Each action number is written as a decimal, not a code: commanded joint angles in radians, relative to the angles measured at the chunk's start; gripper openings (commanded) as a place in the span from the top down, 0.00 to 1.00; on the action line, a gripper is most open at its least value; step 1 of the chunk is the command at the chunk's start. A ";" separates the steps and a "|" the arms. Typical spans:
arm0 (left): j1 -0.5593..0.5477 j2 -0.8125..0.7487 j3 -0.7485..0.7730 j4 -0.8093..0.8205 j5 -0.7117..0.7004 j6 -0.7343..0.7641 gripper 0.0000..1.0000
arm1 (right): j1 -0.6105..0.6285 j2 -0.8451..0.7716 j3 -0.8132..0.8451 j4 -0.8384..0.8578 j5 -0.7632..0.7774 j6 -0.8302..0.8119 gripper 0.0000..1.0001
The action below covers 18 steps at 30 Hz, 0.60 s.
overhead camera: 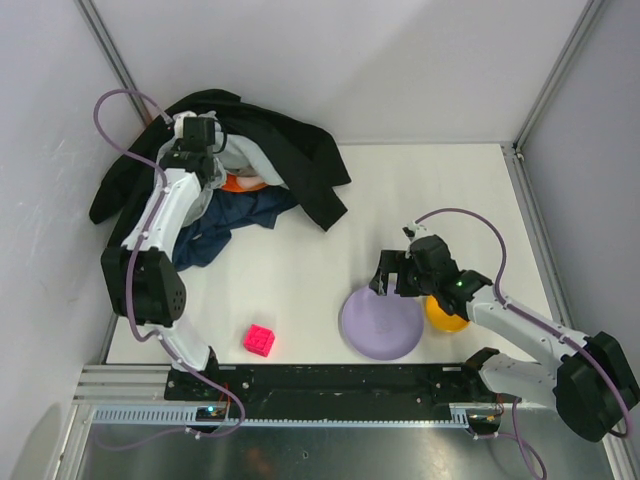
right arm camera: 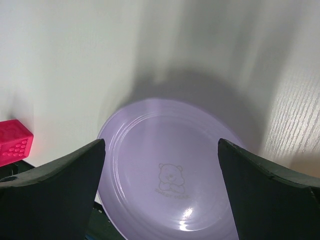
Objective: Pick out a specific cloth from the pile
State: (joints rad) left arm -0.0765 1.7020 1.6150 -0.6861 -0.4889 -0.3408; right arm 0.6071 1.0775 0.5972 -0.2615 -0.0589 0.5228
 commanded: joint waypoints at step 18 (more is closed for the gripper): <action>0.218 0.431 0.164 0.273 0.058 -0.113 0.99 | 0.001 0.099 0.072 0.046 -0.002 -0.015 0.01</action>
State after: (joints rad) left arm 0.0628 1.9976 1.7023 -0.4915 -0.5083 -0.4294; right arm 0.6071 1.1633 0.6167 -0.2512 -0.0624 0.5217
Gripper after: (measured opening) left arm 0.119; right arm 0.993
